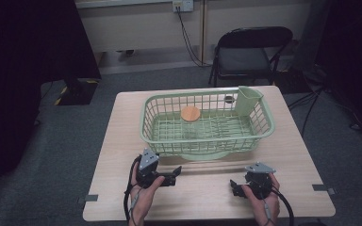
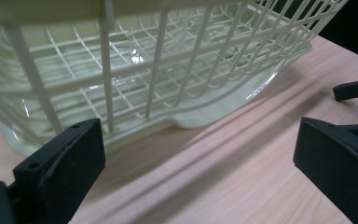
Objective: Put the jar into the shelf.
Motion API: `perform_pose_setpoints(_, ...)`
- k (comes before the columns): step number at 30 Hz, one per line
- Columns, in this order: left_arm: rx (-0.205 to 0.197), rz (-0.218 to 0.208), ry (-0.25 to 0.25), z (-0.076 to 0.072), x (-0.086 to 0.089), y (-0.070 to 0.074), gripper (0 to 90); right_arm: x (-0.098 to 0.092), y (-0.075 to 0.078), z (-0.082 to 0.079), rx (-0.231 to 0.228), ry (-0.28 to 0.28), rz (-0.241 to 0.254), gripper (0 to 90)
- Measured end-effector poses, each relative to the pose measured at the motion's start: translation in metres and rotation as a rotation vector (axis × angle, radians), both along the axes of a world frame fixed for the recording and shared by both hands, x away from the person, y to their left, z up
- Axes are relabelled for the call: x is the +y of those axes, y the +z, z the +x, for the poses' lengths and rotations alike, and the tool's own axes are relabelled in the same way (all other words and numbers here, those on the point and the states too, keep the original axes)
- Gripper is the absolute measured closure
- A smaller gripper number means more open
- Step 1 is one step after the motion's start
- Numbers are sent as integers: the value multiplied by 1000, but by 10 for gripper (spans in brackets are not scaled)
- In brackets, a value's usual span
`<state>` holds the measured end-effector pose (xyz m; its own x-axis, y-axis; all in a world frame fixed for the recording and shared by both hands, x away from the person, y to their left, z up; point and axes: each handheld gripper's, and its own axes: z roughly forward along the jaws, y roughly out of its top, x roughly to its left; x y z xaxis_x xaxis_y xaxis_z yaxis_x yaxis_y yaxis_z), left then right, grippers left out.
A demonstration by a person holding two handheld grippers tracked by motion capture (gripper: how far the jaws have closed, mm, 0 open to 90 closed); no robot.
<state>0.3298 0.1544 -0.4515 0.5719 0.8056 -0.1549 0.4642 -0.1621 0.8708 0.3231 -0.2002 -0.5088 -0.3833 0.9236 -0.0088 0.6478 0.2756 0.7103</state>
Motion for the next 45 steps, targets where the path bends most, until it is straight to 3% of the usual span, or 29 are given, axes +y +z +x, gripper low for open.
perform_pose_setpoints(13,78,56,48,-4,0,-32,22,0,0,0,0,0,0,0)
perform_pose_setpoints(19,102,85,78,-4,0,-42,22,0,0,0,0,0,0,0)
perform_pose_setpoints(25,125,103,76,-2,1,-54,25,0,0,0,0,0,0,0)
perform_pose_setpoints(30,144,115,86,0,1,-55,27,0,0,0,0,0,0,0)
perform_pose_setpoints(35,174,177,107,2,-5,-57,28,0,0,0,0,0,0,0)
perform_pose_setpoints(41,168,276,130,2,-13,-58,16,0,0,0,0,0,0,0)
perform_pose_setpoints(45,173,269,140,2,-13,-58,4,0,0,0,-1,1,0,0)
